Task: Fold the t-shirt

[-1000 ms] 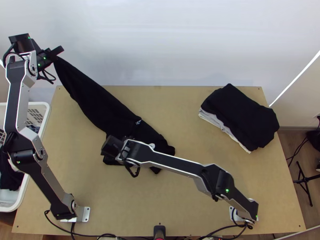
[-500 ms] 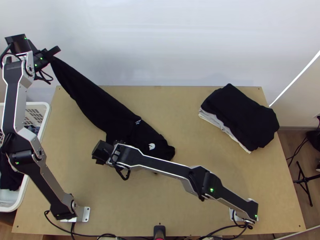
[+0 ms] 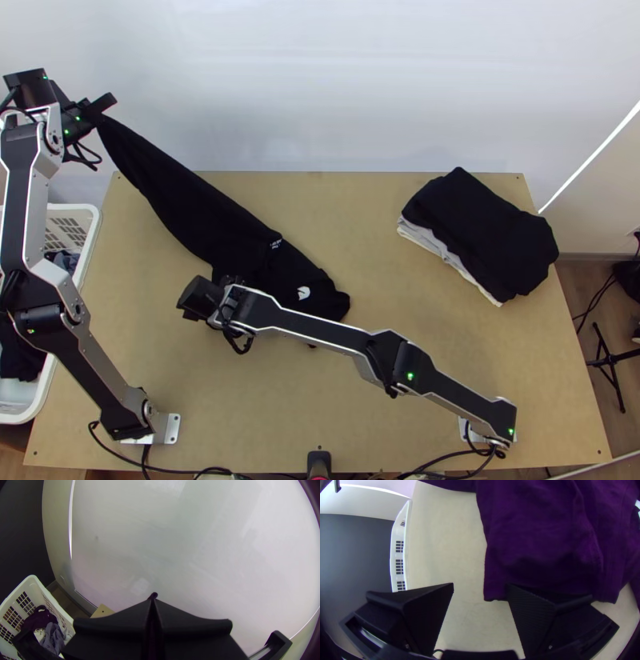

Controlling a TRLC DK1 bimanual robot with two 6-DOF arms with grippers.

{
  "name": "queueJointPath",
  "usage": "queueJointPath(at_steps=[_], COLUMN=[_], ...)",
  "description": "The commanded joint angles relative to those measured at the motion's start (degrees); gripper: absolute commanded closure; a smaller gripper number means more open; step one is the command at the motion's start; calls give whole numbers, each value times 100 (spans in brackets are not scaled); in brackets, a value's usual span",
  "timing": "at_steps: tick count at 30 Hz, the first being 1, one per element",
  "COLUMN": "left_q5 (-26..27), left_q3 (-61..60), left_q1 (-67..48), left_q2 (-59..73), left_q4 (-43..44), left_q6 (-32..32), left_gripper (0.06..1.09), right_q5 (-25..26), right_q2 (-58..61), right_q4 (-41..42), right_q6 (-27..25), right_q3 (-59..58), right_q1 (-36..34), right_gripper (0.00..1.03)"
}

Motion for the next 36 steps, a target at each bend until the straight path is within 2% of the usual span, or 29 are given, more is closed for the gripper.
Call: queueJointPath(at_steps=[1,3,30,36], left_q5=[-5,-5,4,4], left_q3=[-26,-26,-17,-26], left_q1=[39,39,198,198], left_q2=[-40,-49,-49,-49], left_q4=[-14,-5,3,-5], left_q6=[-1,-1,17,17], left_gripper=[105,105,105,105], right_q5=[30,39,162,302], right_q2=[46,55,-103,160], right_q4=[74,74,-128,4], right_q6=[87,104,210,157], right_q3=[54,45,-227,-104], right_q1=[76,85,208,102], right_gripper=[31,33,33,33])
